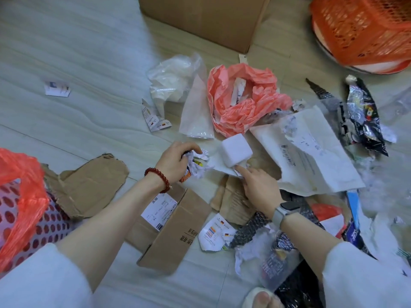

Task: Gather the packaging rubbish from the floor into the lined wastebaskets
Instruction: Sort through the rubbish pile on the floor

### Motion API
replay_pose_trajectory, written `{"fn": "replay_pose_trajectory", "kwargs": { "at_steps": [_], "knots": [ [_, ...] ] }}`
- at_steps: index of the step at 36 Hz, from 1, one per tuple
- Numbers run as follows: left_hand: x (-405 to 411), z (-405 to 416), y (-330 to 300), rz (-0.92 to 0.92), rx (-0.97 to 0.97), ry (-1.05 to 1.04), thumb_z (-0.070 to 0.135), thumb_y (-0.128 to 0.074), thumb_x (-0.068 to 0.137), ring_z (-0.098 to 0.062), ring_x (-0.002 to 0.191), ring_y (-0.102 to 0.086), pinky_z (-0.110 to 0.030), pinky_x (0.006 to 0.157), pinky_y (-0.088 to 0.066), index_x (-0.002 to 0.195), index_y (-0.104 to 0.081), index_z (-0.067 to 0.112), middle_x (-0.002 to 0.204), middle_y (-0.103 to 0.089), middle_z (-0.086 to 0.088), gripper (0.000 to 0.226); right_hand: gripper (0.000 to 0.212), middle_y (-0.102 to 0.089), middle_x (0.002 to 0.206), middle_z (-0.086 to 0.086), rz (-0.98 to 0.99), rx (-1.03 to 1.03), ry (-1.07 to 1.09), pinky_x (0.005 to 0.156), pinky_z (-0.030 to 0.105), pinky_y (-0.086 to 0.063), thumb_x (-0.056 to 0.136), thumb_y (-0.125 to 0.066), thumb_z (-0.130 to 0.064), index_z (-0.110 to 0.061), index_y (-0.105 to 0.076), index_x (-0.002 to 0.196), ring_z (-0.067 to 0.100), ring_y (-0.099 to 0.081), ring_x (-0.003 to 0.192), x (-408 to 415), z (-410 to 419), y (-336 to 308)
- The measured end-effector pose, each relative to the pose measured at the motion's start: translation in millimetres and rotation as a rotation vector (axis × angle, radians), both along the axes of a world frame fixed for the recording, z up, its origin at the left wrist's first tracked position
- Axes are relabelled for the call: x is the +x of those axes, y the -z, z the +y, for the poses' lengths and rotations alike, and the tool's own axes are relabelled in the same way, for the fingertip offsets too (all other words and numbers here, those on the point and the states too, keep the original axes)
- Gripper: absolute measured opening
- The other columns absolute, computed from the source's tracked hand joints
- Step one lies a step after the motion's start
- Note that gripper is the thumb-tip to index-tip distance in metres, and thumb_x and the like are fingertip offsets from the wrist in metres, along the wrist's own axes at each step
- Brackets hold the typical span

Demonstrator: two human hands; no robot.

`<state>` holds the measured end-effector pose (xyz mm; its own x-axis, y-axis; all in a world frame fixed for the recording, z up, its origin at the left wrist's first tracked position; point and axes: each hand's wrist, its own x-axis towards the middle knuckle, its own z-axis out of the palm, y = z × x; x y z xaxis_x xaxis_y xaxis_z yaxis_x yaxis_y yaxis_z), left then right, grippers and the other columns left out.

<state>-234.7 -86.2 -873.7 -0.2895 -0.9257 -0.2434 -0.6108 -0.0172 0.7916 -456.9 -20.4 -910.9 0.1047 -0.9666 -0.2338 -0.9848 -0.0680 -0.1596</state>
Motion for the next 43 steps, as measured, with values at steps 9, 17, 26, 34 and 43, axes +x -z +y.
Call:
{"fn": "replay_pose_trajectory", "kwargs": {
  "at_steps": [9,17,26,34,43],
  "knots": [
    [-36.0,26.3,-24.7,-0.051,-0.146,0.177,0.039,-0.038,0.073,-0.011,0.067,-0.046,-0.025,0.063,-0.039,0.075,-0.065,0.016,0.077,-0.040,0.006,0.035,0.062,-0.061,0.092,0.013,-0.079,-0.147,0.033,0.050,0.042,-0.046,0.080,-0.049,0.001,-0.024,-0.043,0.137,0.038,-0.058,0.068,-32.4,-8.9,-43.6],
    [-57.1,100.5,15.3,-0.556,-0.415,0.792,0.056,-0.080,0.045,-0.019,0.074,-0.057,-0.020,0.044,-0.031,0.071,-0.062,0.016,0.085,-0.057,-0.001,0.051,0.047,-0.059,0.077,0.009,-0.097,-0.150,0.001,0.055,0.037,-0.045,0.078,-0.054,-0.001,-0.027,-0.057,0.118,0.031,-0.051,0.076,-45.9,19.5,-40.4],
    [-42.9,129.1,64.5,-0.571,-0.315,0.758,0.037,-0.083,0.022,-0.017,0.059,-0.054,-0.021,0.039,-0.037,0.102,-0.046,0.020,0.068,-0.056,0.002,0.090,0.042,-0.049,0.081,0.012,0.124,0.043,-0.072,0.048,0.034,-0.043,0.079,-0.049,-0.045,-0.017,-0.056,0.111,0.032,-0.051,0.070,-46.7,68.5,-16.3],
    [-45.3,130.1,65.2,-0.647,-0.622,0.827,0.009,-0.067,0.042,-0.015,0.054,-0.054,-0.019,0.046,-0.035,0.064,-0.063,0.021,0.049,-0.052,0.006,0.025,0.040,-0.047,0.104,0.015,0.084,0.203,-0.042,0.065,0.039,-0.046,0.085,-0.059,-0.035,-0.017,-0.050,0.120,0.034,-0.047,0.098,-42.5,65.6,-5.4],
    [-33.6,130.1,72.5,-0.566,-0.702,0.852,0.001,-0.042,0.068,-0.021,0.062,-0.057,-0.025,0.056,-0.044,0.062,-0.056,0.017,0.061,-0.054,-0.001,0.022,0.021,-0.052,0.124,0.018,-0.059,0.056,-0.169,0.042,0.037,-0.044,0.074,-0.055,0.005,-0.003,-0.055,0.094,0.039,-0.051,0.092,-43.8,61.3,-16.1]
  ]
}}
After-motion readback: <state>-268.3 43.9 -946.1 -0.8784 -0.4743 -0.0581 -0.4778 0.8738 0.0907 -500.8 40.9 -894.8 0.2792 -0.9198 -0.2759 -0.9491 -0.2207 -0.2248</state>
